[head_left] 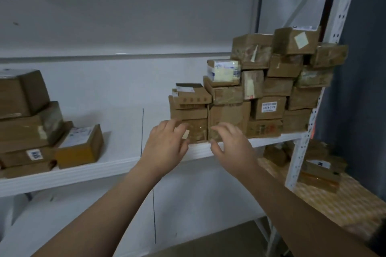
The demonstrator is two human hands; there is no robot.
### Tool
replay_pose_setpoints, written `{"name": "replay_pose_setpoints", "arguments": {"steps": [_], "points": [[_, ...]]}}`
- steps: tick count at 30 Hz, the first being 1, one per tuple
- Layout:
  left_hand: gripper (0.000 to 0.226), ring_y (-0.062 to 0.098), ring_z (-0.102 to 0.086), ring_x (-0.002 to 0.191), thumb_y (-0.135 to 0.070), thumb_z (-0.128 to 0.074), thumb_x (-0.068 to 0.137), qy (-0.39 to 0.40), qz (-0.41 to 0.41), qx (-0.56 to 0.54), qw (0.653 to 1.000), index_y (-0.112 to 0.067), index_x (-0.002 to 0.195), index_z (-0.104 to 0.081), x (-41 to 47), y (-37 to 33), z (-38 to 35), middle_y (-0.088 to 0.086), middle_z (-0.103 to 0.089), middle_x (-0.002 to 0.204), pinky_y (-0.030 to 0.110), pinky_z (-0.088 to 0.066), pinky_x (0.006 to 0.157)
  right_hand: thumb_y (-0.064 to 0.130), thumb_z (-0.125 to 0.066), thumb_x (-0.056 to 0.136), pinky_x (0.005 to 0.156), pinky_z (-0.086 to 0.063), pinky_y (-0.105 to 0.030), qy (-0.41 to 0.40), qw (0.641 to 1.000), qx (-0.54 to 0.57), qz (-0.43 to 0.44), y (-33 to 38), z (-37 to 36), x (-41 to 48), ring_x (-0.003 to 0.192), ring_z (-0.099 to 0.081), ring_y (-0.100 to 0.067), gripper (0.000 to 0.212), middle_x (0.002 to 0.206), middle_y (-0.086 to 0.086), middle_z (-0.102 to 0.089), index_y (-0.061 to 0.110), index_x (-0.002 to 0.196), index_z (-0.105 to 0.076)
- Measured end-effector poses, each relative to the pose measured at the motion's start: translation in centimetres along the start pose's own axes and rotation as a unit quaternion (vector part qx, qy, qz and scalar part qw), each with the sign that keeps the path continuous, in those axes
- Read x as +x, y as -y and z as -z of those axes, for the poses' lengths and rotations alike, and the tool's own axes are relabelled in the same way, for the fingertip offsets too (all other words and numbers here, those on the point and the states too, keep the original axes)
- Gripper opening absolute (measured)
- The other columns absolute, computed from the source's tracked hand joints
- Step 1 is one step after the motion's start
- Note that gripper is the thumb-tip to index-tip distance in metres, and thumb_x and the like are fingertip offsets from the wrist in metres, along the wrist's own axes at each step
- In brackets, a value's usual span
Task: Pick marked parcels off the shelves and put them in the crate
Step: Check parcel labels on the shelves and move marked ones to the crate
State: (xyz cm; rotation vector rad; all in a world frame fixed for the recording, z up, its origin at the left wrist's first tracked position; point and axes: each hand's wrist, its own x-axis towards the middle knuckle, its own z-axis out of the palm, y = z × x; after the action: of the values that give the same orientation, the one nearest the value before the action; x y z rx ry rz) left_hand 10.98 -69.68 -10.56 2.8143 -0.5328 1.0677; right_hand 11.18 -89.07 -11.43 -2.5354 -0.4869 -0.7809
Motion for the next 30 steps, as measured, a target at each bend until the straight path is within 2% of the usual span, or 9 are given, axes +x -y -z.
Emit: {"name": "replay_pose_setpoints", "arguments": {"steps": [6, 11, 13, 15, 18, 20, 24, 27, 30], "points": [[0.059, 0.037, -0.053, 0.112, -0.024, -0.074, 0.074, 0.021, -0.027, 0.01, 0.999, -0.008, 0.127, -0.053, 6.5, 4.5, -2.1, 0.018, -0.052, 0.128, 0.045, -0.047, 0.088, 0.021, -0.058, 0.089, 0.1, -0.04, -0.042, -0.045, 0.999, -0.007, -0.006, 0.4, -2.5, 6.0, 0.123, -0.047, -0.025, 0.038, 0.131, -0.006, -0.054, 0.013, 0.126, -0.058], [0.076, 0.028, -0.018, 0.143, -0.036, -0.062, 0.087, 0.067, -0.041, 0.065, 0.995, -0.017, 0.149, -0.021, 12.3, 6.2, -5.8, 0.009, -0.017, 0.157, 0.04, -0.019, 0.116, 0.024, -0.054, 0.092, 0.107, -0.033, -0.038, -0.049, 0.999, -0.018, 0.003, -0.9, -3.7, 10.0, 0.132, -0.04, -0.02, 0.045, 0.142, -0.002, -0.047, 0.016, 0.136, -0.05], [0.071, 0.026, -0.018, 0.143, -0.034, -0.056, 0.091, 0.088, -0.04, 0.076, 0.992, -0.02, 0.149, -0.018, 13.8, 6.6, -6.7, 0.007, -0.02, 0.156, 0.038, -0.019, 0.116, 0.023, -0.053, 0.094, 0.109, -0.03, -0.033, -0.035, 0.999, -0.01, 0.015, -1.6, -4.3, 11.1, 0.135, -0.036, -0.018, 0.048, 0.147, -0.001, -0.042, 0.015, 0.14, -0.045], [0.058, 0.024, -0.031, 0.138, -0.028, -0.051, 0.094, 0.087, -0.044, 0.067, 0.993, -0.02, 0.147, -0.027, 14.4, 7.1, -7.4, 0.004, -0.034, 0.15, 0.036, -0.028, 0.11, 0.022, -0.052, 0.094, 0.109, -0.027, -0.028, -0.026, 0.999, 0.0, 0.023, -2.3, -5.0, 11.8, 0.136, -0.035, -0.017, 0.05, 0.149, -0.002, -0.039, 0.014, 0.143, -0.042], [0.05, 0.03, -0.054, 0.117, -0.013, -0.064, 0.086, 0.017, -0.094, 0.016, 0.995, -0.012, 0.134, -0.05, 13.7, 8.3, -7.4, 0.008, -0.056, 0.131, 0.04, -0.047, 0.091, 0.02, -0.058, 0.092, 0.107, -0.032, -0.031, -0.041, 0.998, 0.007, 0.044, -3.3, -6.1, 12.6, 0.131, -0.043, -0.022, 0.049, 0.144, -0.005, -0.046, 0.012, 0.139, -0.047], [0.046, 0.033, -0.061, 0.103, -0.007, -0.07, 0.08, -0.078, -0.131, -0.006, 0.988, -0.007, 0.124, -0.059, 12.6, 9.6, -7.7, 0.012, -0.063, 0.118, 0.041, -0.054, 0.08, 0.023, -0.061, 0.089, 0.101, -0.042, -0.036, -0.077, 0.994, 0.006, 0.082, -3.5, -6.9, 13.1, 0.122, -0.052, -0.026, 0.046, 0.135, -0.008, -0.055, 0.01, 0.132, -0.055], [0.033, 0.031, -0.057, 0.09, -0.015, -0.052, 0.087, -0.204, -0.151, -0.011, 0.967, -0.008, 0.119, -0.056, 9.5, 11.6, -7.2, 0.013, -0.064, 0.104, 0.041, -0.053, 0.071, 0.035, -0.057, 0.086, 0.097, -0.041, -0.031, -0.141, 0.981, 0.047, 0.122, -1.9, -8.2, 14.0, 0.113, -0.056, -0.026, 0.041, 0.125, -0.011, -0.06, 0.012, 0.12, -0.064], [0.033, 0.026, -0.049, 0.089, -0.01, -0.057, 0.085, -0.261, -0.147, 0.019, 0.954, -0.014, 0.117, -0.053, 7.3, 13.1, -6.7, 0.005, -0.053, 0.104, 0.039, -0.047, 0.073, 0.033, -0.058, 0.087, 0.093, -0.049, -0.039, -0.171, 0.965, 0.014, 0.197, 0.6, -9.9, 14.6, 0.112, -0.056, -0.027, 0.036, 0.122, -0.01, -0.062, 0.015, 0.117, -0.064], [0.038, 0.024, -0.046, 0.09, -0.007, -0.064, 0.082, -0.289, -0.151, 0.042, 0.944, -0.018, 0.117, -0.053, 5.8, 15.0, -5.6, 0.001, -0.046, 0.103, 0.034, -0.041, 0.077, 0.03, -0.055, 0.091, 0.088, -0.044, -0.035, -0.22, 0.935, -0.055, 0.271, 3.3, -11.1, 15.2, 0.104, -0.054, -0.02, 0.03, 0.114, -0.002, -0.068, 0.016, 0.114, -0.069]]}}
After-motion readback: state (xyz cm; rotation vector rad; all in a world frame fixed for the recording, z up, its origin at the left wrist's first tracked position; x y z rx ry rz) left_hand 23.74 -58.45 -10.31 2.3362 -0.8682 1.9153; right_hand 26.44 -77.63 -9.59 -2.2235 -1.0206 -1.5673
